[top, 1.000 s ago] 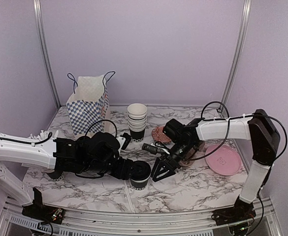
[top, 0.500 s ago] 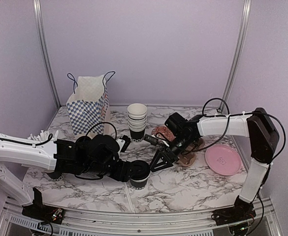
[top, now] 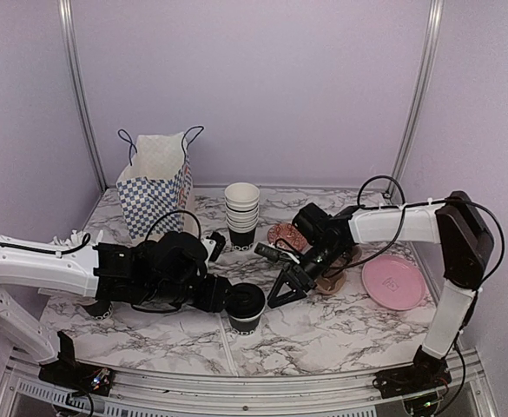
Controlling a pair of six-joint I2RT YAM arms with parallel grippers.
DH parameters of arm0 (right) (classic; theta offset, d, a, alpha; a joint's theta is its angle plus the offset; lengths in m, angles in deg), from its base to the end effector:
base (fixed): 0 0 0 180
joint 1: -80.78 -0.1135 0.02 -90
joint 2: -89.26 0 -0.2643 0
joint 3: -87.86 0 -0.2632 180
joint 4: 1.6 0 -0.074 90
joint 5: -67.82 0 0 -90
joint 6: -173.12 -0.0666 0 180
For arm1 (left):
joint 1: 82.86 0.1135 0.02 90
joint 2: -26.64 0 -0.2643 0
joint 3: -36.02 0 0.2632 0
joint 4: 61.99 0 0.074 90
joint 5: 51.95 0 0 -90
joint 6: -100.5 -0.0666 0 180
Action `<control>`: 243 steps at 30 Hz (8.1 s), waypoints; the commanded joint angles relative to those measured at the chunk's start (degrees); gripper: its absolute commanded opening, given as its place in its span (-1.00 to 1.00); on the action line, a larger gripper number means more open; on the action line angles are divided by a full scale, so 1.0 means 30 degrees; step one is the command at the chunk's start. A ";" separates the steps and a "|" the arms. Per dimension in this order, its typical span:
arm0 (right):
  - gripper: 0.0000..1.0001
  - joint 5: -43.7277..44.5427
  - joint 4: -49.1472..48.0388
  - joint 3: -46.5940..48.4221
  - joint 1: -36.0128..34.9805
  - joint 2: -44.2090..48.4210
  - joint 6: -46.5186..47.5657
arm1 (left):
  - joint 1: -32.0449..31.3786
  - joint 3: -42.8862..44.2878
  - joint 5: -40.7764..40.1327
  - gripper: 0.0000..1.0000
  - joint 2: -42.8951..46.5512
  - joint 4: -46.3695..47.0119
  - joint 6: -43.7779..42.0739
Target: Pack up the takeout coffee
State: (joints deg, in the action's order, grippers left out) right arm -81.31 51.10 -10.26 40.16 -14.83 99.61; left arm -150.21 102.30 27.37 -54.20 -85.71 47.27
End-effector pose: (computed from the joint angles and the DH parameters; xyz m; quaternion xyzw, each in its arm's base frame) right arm 0.2331 0.2753 0.1659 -0.4691 0.7264 0.5022 0.0094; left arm 0.1431 -0.3110 0.2219 0.1971 0.8749 -0.2910 0.3331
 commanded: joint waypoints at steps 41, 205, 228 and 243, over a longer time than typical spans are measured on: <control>0.06 -0.1286 -0.0267 0.2000 0.0026 -0.3259 -0.3754 | -0.0486 -0.0763 0.3470 -0.14 -0.2137 0.1111 0.1219; 0.05 0.0274 0.2465 0.5133 0.2097 -0.2791 0.1896 | 0.0506 -0.2702 -0.0831 0.08 -0.0138 0.6021 0.7974; -0.15 -0.0661 0.1822 0.3882 0.0868 -0.2996 0.1351 | 0.1821 -0.3130 0.0542 -0.09 -0.1512 0.5698 0.8277; -0.10 -0.1243 0.1864 0.4119 0.0765 -0.3199 0.1079 | 0.1826 -0.2002 0.1065 -0.36 -0.2786 0.5476 0.6585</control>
State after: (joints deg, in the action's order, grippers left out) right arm -83.21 59.91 1.11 44.33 -24.12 102.38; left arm -143.37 96.07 27.19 -60.87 -65.58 70.07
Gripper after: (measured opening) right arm 0.434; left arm 0.341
